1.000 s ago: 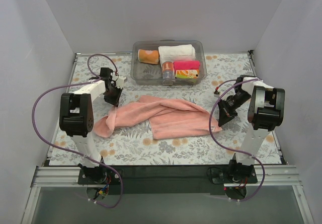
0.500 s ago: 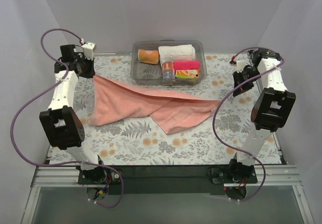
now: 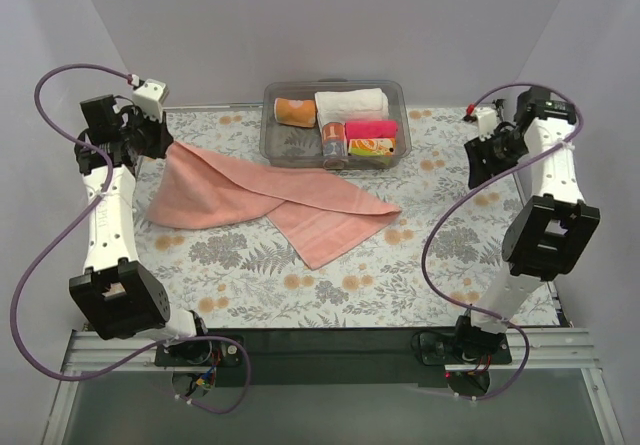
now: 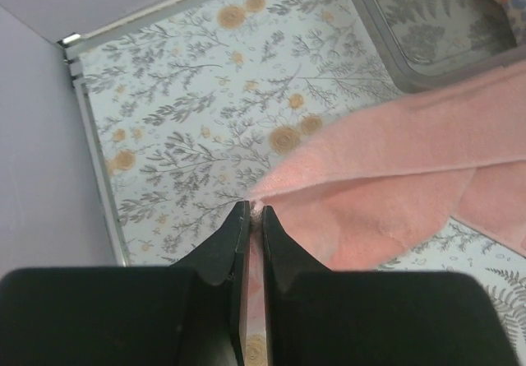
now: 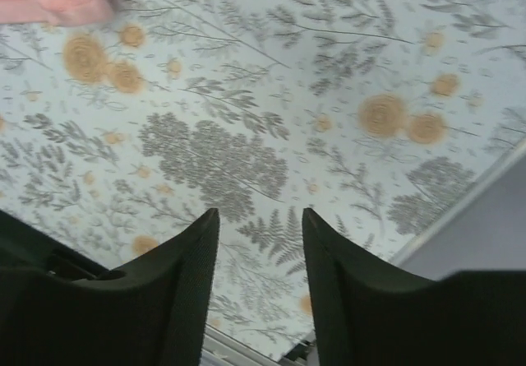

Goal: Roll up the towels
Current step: Flatten the towel

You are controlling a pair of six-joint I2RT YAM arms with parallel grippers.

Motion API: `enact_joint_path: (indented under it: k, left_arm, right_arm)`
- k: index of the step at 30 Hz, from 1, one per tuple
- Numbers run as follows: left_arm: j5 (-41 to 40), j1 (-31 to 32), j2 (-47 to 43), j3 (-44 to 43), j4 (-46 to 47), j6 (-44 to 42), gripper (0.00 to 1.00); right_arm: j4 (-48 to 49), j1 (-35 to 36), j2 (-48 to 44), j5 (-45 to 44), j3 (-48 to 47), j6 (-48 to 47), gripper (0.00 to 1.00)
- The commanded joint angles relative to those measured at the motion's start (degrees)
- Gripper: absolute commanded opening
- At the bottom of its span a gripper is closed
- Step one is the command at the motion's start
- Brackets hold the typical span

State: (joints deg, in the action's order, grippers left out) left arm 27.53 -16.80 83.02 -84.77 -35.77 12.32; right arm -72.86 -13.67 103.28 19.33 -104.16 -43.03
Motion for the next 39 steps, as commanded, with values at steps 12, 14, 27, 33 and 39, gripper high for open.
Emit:
enact_joint_path:
  k: [12,14,27,33,39]
  left_arm:
    - [4.02,0.01,0.82,5.23,-2.11,-2.3,0.0]
    - [4.02,0.01,1.26,5.23,-1.94,-2.12,0.0]
    - [3.94,0.01,4.43,4.26,-1.32,-1.68,0.0]
    - [3.68,0.01,4.95,1.9,-0.88,-1.77,0.0]
    - [4.55,-0.43,2.94,-5.22,-2.55,-3.79,0.0]
  right_arm:
    - [26.34,28.5,-5.64,-7.79,27.86,-1.09,0.59]
    - [28.99,30.36,-5.29,-9.83,29.36,-1.36,0.59]
    - [36.56,36.61,1.66,-14.86,27.17,-0.83,0.28]
    - [36.21,35.13,-4.56,-15.11,28.13,-0.92,0.01]
    - [30.34,26.27,-14.32,-13.98,20.59,-1.36,0.01]
